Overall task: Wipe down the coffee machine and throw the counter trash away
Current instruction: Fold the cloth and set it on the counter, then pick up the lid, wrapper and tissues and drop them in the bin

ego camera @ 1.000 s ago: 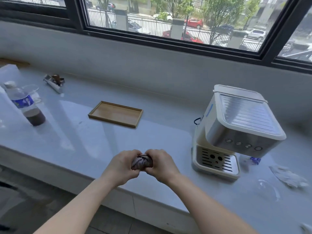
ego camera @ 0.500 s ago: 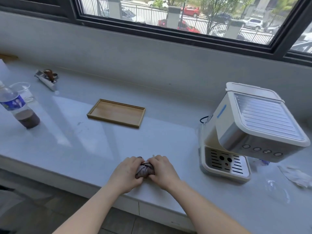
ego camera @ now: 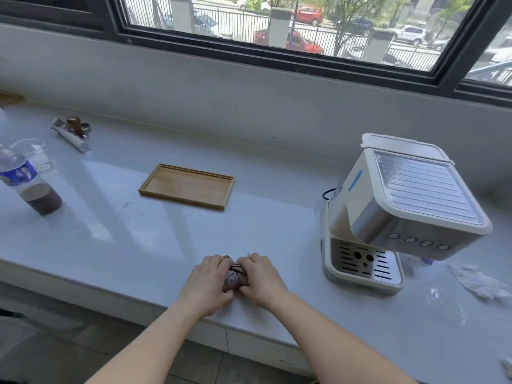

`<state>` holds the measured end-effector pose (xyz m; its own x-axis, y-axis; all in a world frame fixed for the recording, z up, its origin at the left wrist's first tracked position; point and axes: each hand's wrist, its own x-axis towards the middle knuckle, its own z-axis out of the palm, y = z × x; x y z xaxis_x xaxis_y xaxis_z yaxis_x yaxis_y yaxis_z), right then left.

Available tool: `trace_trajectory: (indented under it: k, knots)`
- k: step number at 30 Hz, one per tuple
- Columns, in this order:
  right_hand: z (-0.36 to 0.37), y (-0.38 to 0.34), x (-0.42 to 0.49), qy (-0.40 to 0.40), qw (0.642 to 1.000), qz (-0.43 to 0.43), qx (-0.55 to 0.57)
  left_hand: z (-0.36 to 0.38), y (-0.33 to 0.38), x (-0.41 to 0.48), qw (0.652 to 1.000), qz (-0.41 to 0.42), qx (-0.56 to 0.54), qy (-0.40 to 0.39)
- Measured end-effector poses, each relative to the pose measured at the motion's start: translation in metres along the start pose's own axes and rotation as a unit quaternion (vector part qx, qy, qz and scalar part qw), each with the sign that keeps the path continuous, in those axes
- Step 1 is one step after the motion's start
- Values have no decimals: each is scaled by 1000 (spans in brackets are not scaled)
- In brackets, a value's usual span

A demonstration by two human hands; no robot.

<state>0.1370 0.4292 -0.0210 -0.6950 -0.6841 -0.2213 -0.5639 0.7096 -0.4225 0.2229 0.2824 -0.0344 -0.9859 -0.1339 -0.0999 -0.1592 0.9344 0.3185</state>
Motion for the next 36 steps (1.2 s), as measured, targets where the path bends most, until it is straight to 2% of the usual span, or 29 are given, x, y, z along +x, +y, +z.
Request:
trace_trajectory:
  k: [9, 16, 24, 36]
  knots:
    - [-20, 0, -18, -10, 1000, 6, 15, -17, 17, -6, 1000, -19, 12, -2]
    - [-54, 12, -44, 43, 999, 18, -27, -35, 46, 1, 997, -19, 79, 20]
    - [-69, 47, -100, 84, 993, 50, -63, -41, 107, 1, 992, 45, 105, 47]
    - [-98, 138, -219, 117, 982, 124, -78, -7, 247, -14, 982, 149, 115, 33]
